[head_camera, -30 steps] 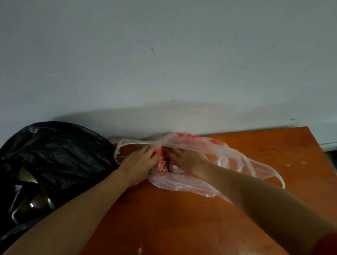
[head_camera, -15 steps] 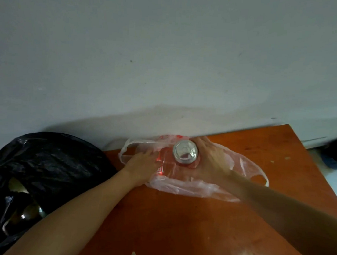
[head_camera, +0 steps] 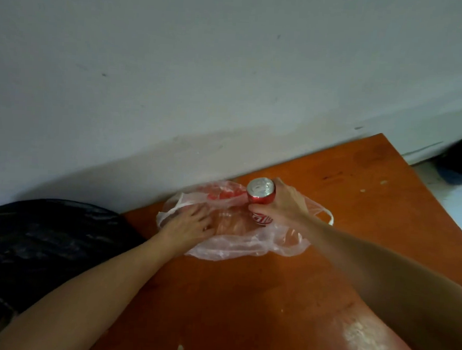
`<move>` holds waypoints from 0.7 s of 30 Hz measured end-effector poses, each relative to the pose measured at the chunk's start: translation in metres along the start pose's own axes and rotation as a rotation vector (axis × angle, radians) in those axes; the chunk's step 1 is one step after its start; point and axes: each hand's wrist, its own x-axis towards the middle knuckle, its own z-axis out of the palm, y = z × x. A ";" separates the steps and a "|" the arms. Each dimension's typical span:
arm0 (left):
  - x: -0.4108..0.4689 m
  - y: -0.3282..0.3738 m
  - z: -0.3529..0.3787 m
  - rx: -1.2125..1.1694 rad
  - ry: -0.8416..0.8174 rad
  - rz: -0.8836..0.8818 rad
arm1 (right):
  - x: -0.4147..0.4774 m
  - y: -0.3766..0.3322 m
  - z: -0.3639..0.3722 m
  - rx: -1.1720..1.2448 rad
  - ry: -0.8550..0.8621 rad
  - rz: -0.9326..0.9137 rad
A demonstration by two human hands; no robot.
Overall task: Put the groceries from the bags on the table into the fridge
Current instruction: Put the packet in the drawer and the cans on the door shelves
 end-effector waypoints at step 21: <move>-0.004 0.004 -0.059 -1.205 0.045 -0.682 | -0.036 0.030 0.000 0.101 -0.075 -0.177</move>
